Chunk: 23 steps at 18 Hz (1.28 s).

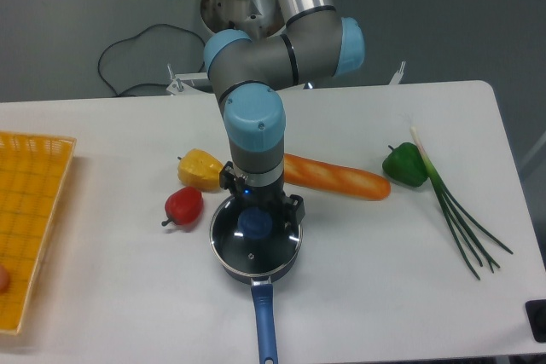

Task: Open the lid
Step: 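Lower the gripper onto the blue knob of the glass lid, then close the gripper on the lid knob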

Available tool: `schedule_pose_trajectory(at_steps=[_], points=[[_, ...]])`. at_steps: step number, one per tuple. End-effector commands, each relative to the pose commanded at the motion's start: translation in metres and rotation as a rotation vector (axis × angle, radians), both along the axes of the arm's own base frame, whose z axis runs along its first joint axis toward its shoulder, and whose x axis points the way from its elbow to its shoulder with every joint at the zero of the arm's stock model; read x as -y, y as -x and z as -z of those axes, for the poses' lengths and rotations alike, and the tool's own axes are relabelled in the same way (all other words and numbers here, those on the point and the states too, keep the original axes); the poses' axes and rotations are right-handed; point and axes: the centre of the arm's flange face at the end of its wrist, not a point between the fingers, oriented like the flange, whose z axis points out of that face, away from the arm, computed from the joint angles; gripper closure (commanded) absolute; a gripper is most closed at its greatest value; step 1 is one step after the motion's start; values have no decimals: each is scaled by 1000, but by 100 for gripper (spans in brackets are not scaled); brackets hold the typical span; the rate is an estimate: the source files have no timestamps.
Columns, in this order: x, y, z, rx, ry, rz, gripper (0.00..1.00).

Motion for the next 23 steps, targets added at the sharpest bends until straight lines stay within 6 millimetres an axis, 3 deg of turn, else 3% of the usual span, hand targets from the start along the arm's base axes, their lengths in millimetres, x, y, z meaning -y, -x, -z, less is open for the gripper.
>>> schedule_pose_trajectory(at_steps=[21, 23], points=[[-9, -6, 11, 13, 12, -17, 0], [-8, -5, 11, 13, 12, -18, 4]])
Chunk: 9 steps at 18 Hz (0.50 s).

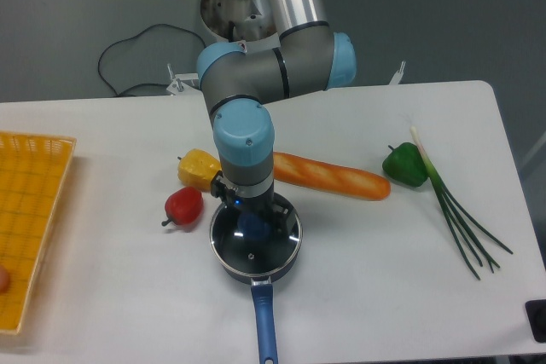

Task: Open the lid
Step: 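Close the gripper on the lid knob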

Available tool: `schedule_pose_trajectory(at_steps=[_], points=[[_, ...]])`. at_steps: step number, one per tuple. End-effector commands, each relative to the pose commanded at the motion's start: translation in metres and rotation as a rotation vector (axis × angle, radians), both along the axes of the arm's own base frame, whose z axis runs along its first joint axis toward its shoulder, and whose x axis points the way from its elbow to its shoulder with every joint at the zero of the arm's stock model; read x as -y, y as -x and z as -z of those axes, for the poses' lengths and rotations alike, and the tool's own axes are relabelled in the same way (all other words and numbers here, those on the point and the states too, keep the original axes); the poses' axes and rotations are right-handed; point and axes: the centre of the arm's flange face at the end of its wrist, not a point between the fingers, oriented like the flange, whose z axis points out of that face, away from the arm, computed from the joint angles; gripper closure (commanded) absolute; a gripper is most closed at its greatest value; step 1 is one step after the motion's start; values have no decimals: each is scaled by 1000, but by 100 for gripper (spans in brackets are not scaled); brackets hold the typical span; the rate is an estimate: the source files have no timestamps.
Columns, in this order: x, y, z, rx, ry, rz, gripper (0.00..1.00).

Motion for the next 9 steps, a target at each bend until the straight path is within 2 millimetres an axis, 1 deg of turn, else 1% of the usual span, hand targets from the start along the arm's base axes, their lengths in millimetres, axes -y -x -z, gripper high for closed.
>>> schedule_pose_trajectory(at_steps=[5, 7, 9], points=[[0, -1, 0, 0, 0, 2, 18], [0, -1, 0, 0, 0, 2, 21], [0, -1, 0, 0, 0, 2, 28]])
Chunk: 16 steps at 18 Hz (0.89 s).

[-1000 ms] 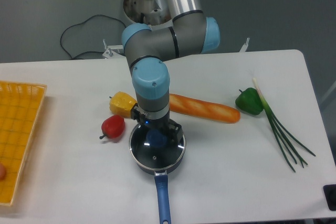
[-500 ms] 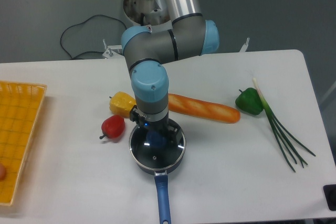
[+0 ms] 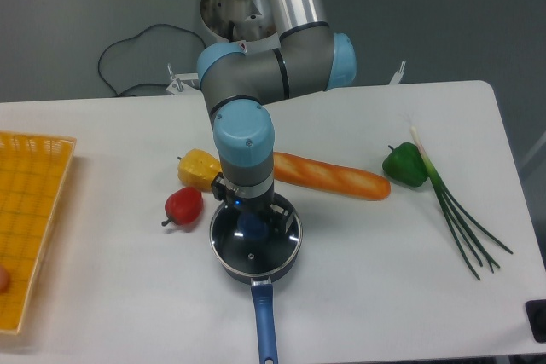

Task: Open the lid
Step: 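Close the gripper on the lid knob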

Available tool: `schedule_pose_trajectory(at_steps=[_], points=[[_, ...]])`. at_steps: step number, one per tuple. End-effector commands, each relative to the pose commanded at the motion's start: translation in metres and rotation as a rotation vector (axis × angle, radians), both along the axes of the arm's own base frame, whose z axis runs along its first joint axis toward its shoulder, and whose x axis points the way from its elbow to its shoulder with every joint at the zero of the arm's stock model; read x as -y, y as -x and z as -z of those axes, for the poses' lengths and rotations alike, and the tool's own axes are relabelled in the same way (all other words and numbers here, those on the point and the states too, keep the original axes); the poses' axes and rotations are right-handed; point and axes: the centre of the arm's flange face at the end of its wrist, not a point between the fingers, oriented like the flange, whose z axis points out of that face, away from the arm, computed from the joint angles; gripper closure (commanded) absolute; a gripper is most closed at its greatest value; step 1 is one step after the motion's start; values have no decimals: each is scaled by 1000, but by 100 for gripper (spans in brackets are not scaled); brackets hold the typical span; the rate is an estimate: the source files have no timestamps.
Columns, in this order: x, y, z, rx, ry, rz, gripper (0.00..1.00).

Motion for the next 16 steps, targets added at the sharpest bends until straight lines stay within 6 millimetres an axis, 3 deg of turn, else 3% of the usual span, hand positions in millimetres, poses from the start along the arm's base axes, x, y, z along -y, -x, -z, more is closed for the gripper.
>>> schedule_pose_trajectory(at_steps=[6, 14, 16], points=[[0, 0, 0, 0, 0, 0, 38], [1, 1, -1, -1, -1, 0, 60], [1, 1, -2, -3, -1, 1, 61]])
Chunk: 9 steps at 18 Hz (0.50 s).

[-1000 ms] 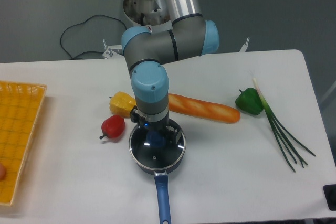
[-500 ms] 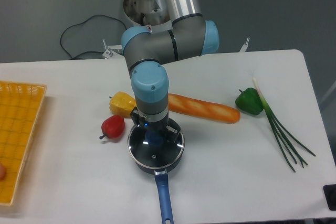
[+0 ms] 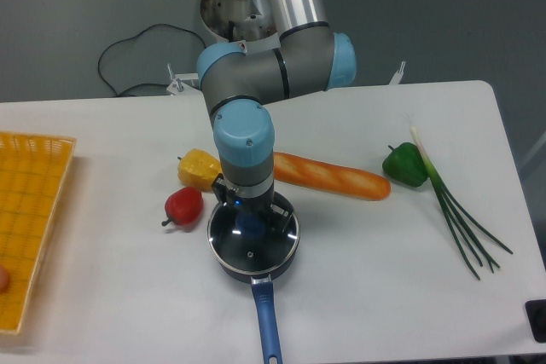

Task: Open the lid
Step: 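Close the gripper on the lid knob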

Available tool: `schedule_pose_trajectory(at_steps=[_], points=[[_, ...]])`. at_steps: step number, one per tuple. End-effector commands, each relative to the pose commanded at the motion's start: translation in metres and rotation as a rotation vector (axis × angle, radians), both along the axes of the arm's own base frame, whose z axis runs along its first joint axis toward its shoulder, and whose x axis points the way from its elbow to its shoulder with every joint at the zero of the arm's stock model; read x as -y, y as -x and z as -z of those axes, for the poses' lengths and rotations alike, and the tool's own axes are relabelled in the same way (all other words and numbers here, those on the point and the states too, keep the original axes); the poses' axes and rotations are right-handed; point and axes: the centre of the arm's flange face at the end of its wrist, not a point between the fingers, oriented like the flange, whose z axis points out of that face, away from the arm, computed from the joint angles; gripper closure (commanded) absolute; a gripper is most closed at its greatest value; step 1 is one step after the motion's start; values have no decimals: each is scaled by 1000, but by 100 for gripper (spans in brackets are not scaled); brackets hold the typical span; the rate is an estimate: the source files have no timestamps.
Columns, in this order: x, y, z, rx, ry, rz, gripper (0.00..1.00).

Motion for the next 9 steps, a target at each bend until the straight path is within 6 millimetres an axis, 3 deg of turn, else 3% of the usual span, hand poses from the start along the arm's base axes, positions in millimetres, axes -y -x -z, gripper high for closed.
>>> schedule_pose_trajectory(at_steps=[9], points=[[3, 2, -16, -16, -12, 4, 62]])
